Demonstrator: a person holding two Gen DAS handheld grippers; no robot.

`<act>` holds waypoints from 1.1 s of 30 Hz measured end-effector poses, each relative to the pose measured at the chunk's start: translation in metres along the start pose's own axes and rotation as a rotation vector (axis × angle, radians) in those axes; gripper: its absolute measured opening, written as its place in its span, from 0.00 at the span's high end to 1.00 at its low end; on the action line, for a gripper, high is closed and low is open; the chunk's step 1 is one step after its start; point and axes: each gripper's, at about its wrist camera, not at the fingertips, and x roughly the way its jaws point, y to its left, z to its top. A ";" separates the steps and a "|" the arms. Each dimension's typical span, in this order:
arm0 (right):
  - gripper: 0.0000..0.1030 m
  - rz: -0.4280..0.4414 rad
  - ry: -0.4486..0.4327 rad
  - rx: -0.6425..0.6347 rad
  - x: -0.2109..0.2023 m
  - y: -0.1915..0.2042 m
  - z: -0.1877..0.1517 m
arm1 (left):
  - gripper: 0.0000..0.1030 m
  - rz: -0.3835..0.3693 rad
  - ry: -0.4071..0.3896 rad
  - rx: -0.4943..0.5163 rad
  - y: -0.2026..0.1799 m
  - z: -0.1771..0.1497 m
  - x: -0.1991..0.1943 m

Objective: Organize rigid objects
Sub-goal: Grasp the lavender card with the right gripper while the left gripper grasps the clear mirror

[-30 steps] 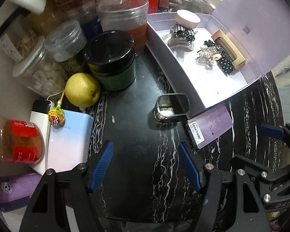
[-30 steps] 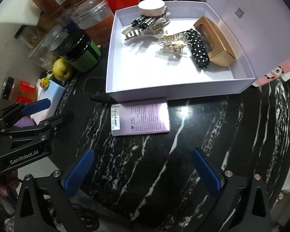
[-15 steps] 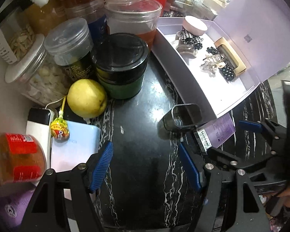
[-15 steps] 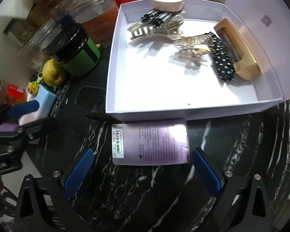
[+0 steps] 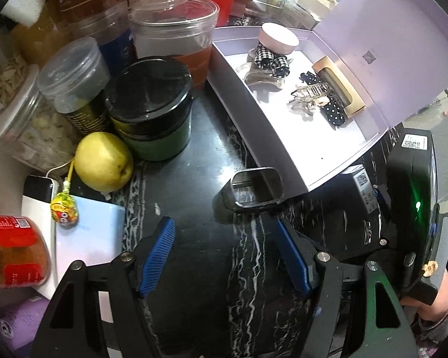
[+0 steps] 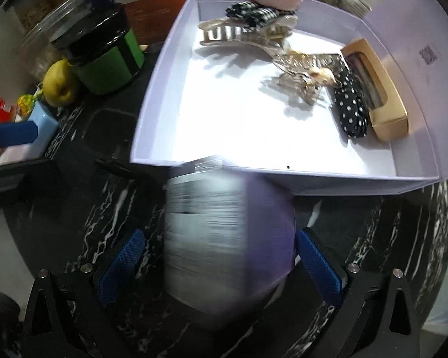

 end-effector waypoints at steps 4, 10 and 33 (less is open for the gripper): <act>0.00 0.023 -0.004 0.045 0.002 -0.015 0.001 | 0.33 0.008 0.021 -0.038 -0.002 0.003 0.010; 0.09 0.064 -0.020 0.091 -0.004 -0.033 0.000 | 0.33 -0.029 0.024 -0.055 -0.009 0.009 0.022; 0.09 0.036 0.004 0.101 -0.009 -0.056 -0.004 | 0.34 0.105 0.046 0.006 -0.027 0.014 0.063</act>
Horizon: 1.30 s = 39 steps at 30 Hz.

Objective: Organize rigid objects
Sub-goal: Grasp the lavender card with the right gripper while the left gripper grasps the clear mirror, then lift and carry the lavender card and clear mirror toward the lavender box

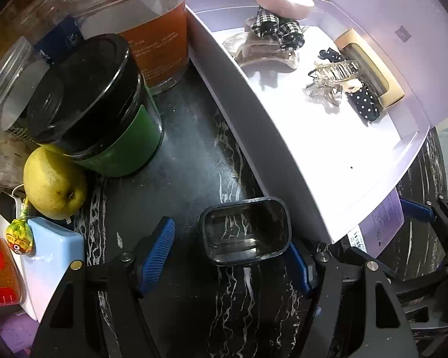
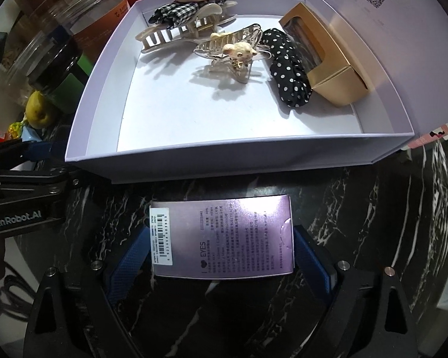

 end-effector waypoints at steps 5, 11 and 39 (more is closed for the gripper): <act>0.09 0.005 0.007 -0.012 -0.001 -0.001 -0.001 | 0.55 0.023 -0.029 0.033 -0.006 -0.005 -0.001; 0.09 0.015 0.021 -0.026 -0.004 -0.002 -0.005 | 0.55 0.016 -0.019 0.054 -0.013 -0.013 -0.001; 0.09 0.068 0.050 -0.100 -0.031 -0.029 -0.021 | 0.55 -0.017 0.033 -0.009 -0.045 -0.079 -0.012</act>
